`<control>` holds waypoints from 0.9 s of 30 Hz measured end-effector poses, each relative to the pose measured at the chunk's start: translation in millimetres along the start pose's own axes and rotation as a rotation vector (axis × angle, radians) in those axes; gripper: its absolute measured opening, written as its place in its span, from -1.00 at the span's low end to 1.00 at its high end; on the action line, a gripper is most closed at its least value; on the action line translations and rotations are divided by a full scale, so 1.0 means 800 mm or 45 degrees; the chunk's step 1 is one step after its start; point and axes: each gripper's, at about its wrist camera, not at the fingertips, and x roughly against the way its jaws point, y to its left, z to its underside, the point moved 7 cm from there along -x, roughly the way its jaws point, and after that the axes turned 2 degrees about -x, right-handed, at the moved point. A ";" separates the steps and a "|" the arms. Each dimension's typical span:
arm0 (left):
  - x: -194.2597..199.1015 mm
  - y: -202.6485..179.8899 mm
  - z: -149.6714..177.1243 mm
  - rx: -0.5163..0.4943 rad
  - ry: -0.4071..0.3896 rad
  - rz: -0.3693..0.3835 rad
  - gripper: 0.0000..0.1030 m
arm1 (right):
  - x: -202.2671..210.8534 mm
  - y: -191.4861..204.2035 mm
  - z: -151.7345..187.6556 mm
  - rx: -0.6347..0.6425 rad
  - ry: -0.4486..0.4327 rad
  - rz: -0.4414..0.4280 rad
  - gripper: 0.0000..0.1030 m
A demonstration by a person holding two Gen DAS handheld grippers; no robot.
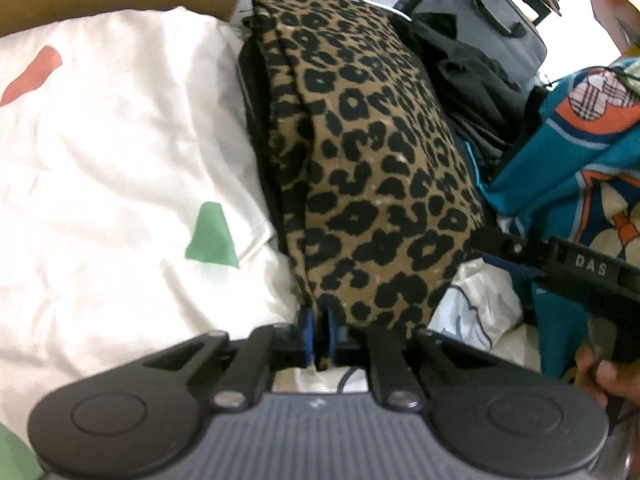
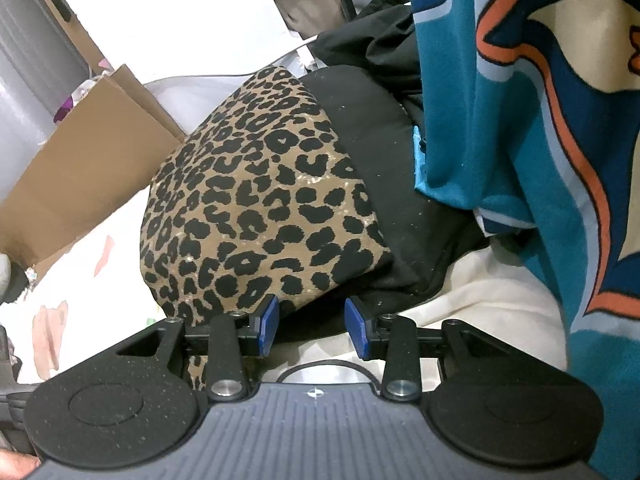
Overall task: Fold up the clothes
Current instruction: 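Press the skirt flat onto the black bag with both tools, then open both tools to release the skirt and pull them back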
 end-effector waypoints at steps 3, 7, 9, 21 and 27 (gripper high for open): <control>0.006 -0.003 0.006 -0.021 0.012 -0.022 -0.88 | 0.002 0.005 0.000 -0.019 -0.017 -0.010 -0.15; 0.004 -0.005 0.010 -0.009 0.034 -0.048 -0.88 | 0.002 0.011 0.002 -0.045 -0.028 -0.015 -0.15; 0.005 -0.005 0.011 -0.016 0.068 -0.064 -0.87 | 0.002 0.014 0.004 -0.061 -0.031 -0.018 -0.14; 0.071 0.005 -0.017 0.001 0.130 -0.205 0.17 | 0.024 0.054 -0.006 -0.151 0.056 0.047 0.02; 0.142 0.007 -0.054 0.065 0.065 -0.274 0.62 | 0.066 0.084 -0.036 -0.106 0.060 0.042 0.80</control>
